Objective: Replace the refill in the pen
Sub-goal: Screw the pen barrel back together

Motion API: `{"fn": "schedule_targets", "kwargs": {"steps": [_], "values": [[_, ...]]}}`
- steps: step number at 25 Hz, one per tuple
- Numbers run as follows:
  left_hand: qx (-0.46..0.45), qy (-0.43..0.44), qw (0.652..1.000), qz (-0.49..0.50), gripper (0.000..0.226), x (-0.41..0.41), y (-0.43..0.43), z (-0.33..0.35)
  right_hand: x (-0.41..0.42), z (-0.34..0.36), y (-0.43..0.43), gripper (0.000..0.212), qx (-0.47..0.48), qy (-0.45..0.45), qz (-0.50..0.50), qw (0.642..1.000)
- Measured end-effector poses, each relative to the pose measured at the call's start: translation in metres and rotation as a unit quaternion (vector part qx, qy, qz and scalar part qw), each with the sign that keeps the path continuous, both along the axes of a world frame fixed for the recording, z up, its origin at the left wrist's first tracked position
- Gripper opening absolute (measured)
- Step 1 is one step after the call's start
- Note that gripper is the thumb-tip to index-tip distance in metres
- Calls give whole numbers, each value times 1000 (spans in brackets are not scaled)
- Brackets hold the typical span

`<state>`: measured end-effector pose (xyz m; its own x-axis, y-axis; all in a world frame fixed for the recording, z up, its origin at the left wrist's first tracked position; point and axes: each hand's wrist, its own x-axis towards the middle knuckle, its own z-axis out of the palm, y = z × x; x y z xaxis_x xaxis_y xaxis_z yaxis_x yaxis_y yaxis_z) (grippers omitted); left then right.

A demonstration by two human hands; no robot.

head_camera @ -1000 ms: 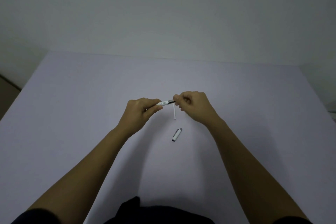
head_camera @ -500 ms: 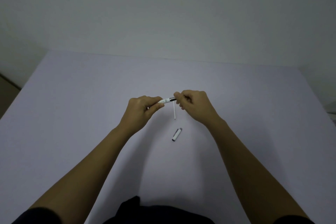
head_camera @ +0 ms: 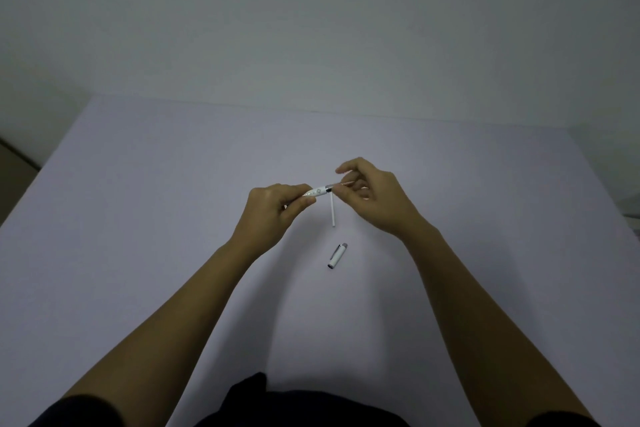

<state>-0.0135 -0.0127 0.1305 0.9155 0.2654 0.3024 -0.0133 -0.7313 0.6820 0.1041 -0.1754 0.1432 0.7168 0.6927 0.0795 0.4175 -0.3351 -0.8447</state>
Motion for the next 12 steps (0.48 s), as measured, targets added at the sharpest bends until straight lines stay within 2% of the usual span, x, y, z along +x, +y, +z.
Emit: {"fn": "schedule_targets", "kwargs": {"steps": [1, 4, 9, 12], "values": [[0, 2, 1000, 1, 14, 0, 0, 0, 0, 0, 0, 3, 1, -13, 3, 1000], [-7, 0, 1000, 5, 14, 2, -2, 0, 1, 0, 2, 20, -6, -29, -27, 999], [-17, -9, 1000, 8, 14, 3, -1, 1, 2, 1, 0, 6, -11, -66, 7, 998], [-18, -14, 1000, 9, 14, 3, -1, 2, 2, 0, 1, 21, -36, -82, -7, 996]]}}
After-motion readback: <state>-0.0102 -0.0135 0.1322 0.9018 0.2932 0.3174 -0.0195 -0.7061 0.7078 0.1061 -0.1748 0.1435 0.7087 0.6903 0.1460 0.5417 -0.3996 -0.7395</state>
